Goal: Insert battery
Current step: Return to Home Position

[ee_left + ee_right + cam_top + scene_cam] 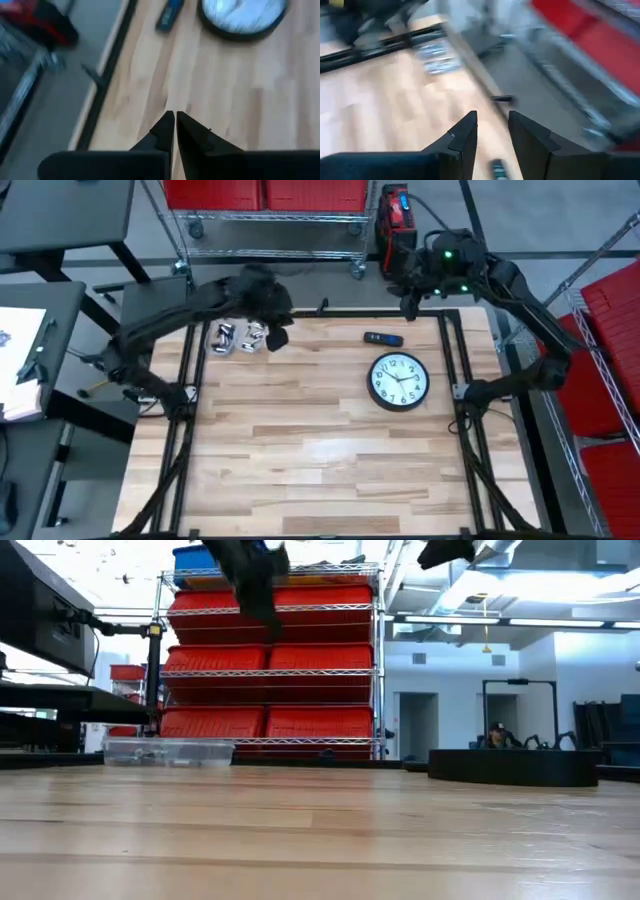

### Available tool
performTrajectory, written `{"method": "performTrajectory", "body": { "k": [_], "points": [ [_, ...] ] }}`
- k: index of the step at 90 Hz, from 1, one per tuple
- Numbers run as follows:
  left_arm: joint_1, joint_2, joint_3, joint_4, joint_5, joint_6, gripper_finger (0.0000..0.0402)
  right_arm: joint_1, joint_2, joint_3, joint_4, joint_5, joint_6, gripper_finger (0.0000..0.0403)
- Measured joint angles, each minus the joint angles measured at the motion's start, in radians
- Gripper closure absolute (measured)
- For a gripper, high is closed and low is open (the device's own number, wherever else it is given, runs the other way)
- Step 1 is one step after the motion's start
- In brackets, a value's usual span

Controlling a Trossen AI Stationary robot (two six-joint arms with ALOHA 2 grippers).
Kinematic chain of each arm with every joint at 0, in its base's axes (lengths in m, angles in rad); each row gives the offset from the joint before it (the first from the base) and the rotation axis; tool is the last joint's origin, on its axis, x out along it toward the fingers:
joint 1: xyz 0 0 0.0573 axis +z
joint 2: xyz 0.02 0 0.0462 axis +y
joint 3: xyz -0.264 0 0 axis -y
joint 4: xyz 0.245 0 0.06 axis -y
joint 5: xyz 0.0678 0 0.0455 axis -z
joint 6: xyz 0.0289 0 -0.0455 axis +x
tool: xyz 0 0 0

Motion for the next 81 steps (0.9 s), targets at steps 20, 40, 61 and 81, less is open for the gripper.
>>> {"method": "performTrajectory", "body": {
  "k": [20, 40, 61, 81],
  "points": [
    [-0.013, -0.187, 0.0, -0.09, 0.094, -0.07, 0.0402, -0.008, -0.054, -0.065, -0.048, -0.332, -0.003, 0.0395],
    [-0.012, -0.339, -0.024, -0.153, 0.091, -0.106, 0.0402, -0.021, -0.425, -0.421, 0.15, -0.303, 0.133, 0.04],
    [-0.012, -0.411, -0.028, -0.157, 0.089, -0.258, 0.0402, -0.024, -0.798, -0.707, 0.187, -0.2, 0.604, 0.0401],
    [-0.012, -0.422, -0.028, -0.137, 0.087, -0.395, 0.0402, -0.022, -1.034, -0.892, 0.311, -0.115, 0.708, 0.0401]
  ]
}}
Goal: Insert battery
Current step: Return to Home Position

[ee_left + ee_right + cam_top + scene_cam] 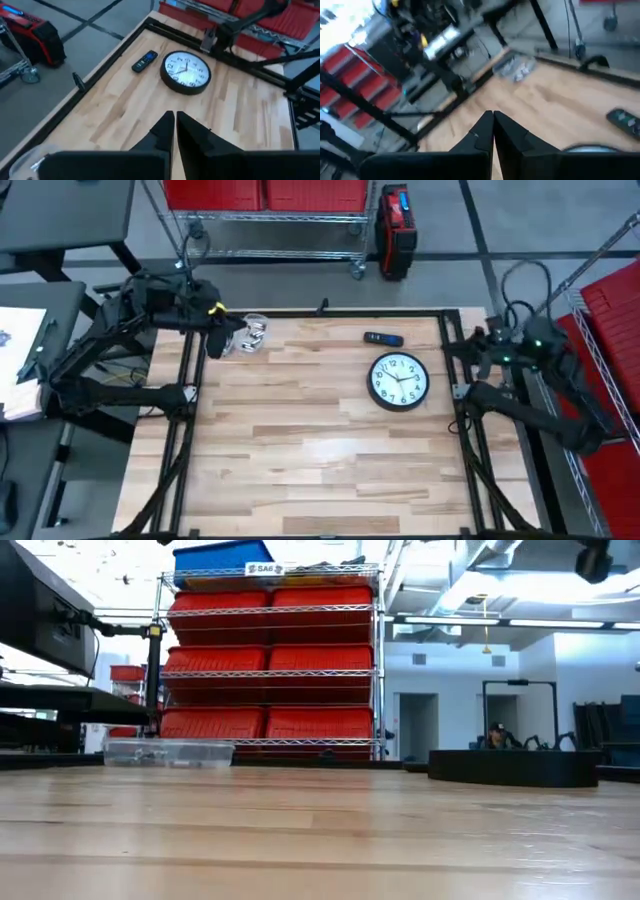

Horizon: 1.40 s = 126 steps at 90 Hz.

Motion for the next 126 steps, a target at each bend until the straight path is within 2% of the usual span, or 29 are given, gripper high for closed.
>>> {"method": "performTrajectory", "body": {
  "k": [12, 25, 37, 65, 79, 86, 107, 126],
  "points": [
    [-0.012, 0.014, 0.0, -0.006, 0.001, -0.037, 0.0402, 0.0, -0.082, -0.149, 0.146, 0.091, -0.007, 0.0401],
    [-0.053, 0.029, 0.0, -0.036, 0.001, -0.039, 0.0402, 0.036, -0.079, -0.349, 0.463, 0.006, -0.018, 0.0401],
    [-0.104, 0.039, 0.0, -0.059, 0.003, -0.047, 0.0402, 0.091, -0.072, -0.449, 0.664, 0.04, -0.072, 0.0401],
    [-0.202, 0.042, 0.0, -0.065, 0.0, -0.072, 0.0402, 0.264, -0.07, -0.542, 0.658, 0.134, -0.152, 0.0401],
    [-0.226, 0.042, 0.0, -0.064, -0.005, -0.075, 0.0402, 0.354, -0.09, -0.578, 0.682, 0.297, -0.17, 0.0401],
    [-0.233, 0.042, 0.0, -0.064, -0.007, -0.074, 0.0402, 0.393, -0.099, -0.622, 0.683, 0.337, -0.177, 0.0401],
    [-0.236, 0.042, 0.0, -0.065, -0.008, -0.05, 0.0402, 0.458, -0.159, -0.713, 0.73, 0.338, -0.215, 0.0401],
    [-0.236, 0.042, 0.0, -0.072, -0.011, -0.047, 0.0402, 0.461, -0.252, -0.78, 0.721, 0.337, -0.221, 0.0401]
  ]
}}
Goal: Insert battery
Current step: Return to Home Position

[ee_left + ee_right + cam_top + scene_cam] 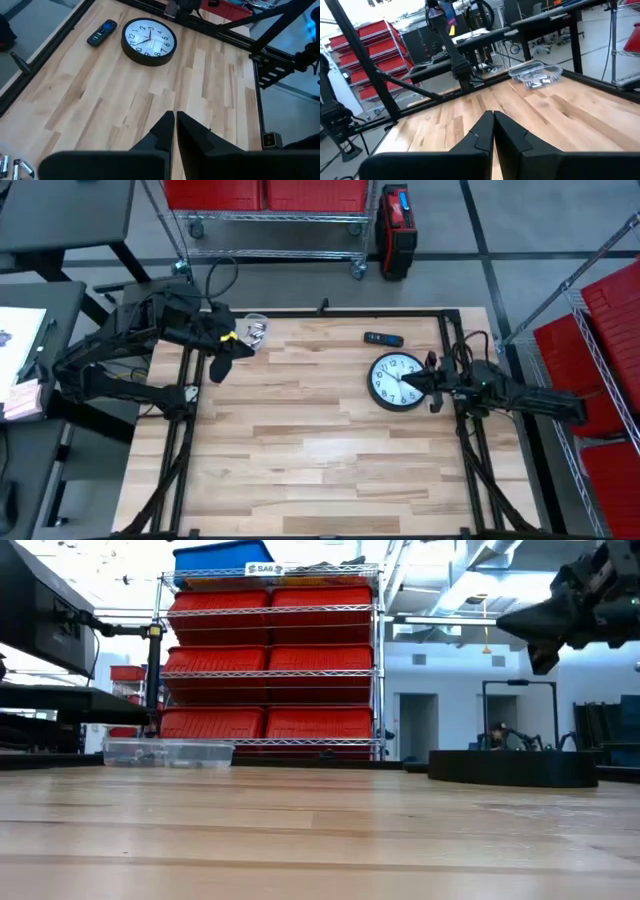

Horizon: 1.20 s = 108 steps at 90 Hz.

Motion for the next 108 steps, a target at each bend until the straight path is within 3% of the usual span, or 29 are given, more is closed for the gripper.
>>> {"method": "performTrajectory", "body": {
  "k": [19, 62, 71, 91, 108],
  "points": [
    [0.0, 0.0, 0.0, 0.0, -0.001, -0.001, 0.0402, -0.001, -0.054, -0.046, -0.011, 0.004, -0.031, 0.0401],
    [0.0, -0.016, -0.032, 0.042, -0.002, 0.06, 0.0402, -0.001, 0.026, -0.044, -0.032, 0.036, -0.061, 0.0401],
    [-0.019, -0.071, -0.191, 0.14, -0.002, 0.04, 0.0402, -0.001, 0.025, -0.044, -0.03, 0.035, -0.061, 0.0401],
    [-0.063, -0.262, -0.719, 0.624, -0.003, -0.025, 0.0402, -0.001, 0.025, -0.046, -0.027, 0.034, -0.06, 0.0401],
    [-0.063, -0.447, -1.054, 0.85, -0.079, -0.126, 0.0402, -0.001, 0.025, -0.046, -0.027, 0.034, -0.06, 0.0401]
  ]
}}
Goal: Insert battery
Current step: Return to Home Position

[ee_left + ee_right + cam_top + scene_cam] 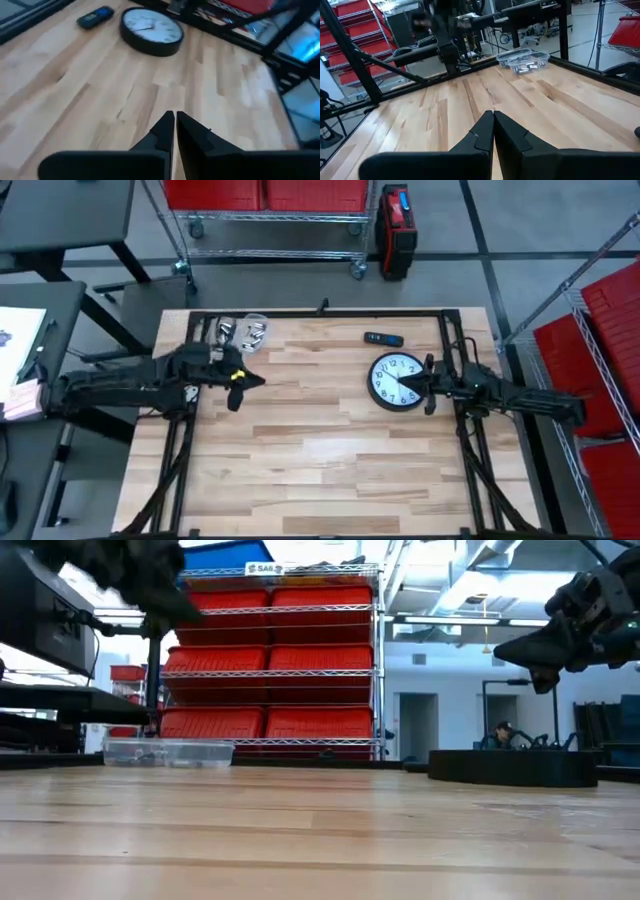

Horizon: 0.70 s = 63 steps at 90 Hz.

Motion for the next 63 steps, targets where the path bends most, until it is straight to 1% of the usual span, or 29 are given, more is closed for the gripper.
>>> {"method": "performTrajectory", "body": {
  "k": [5, 11, 22, 30, 38, 43, 51, 63],
  "points": [
    [0.0, -0.045, -0.068, 0.066, -0.003, -0.034, 0.0402, 0.0, 0.0, 0.0, 0.0, 0.0, 0.001, 0.0401],
    [-0.001, -0.087, -0.127, 0.107, 0.004, -0.075, 0.0402, 0.0, 0.0, 0.0, 0.0, -0.001, 0.002, 0.0401],
    [-0.014, -0.14, -0.178, 0.118, 0.015, -0.092, 0.0402, 0.0, 0.0, 0.0, 0.0, -0.001, 0.002, 0.0401],
    [-0.018, -0.163, -0.212, 0.117, 0.015, -0.042, 0.0402, 0.0, 0.0, -0.001, 0.001, -0.001, 0.002, 0.0401],
    [-0.003, -0.232, -0.28, 0.103, -0.001, 0.105, 0.0402, 0.0, 0.0, -0.001, 0.001, -0.002, 0.002, 0.0401],
    [0.006, -0.283, -0.317, 0.109, -0.008, 0.163, 0.0402, 0.0, 0.0, -0.001, 0.002, -0.003, 0.002, 0.0401],
    [0.011, -0.372, -0.371, 0.113, -0.008, 0.188, 0.0402, 0.0, 0.0, -0.001, 0.004, -0.004, 0.002, 0.0401],
    [0.012, -0.49, -0.415, 0.114, -0.026, 0.203, 0.0401, 0.0, 0.0, -0.002, 0.006, -0.004, 0.001, 0.0401]
  ]
}}
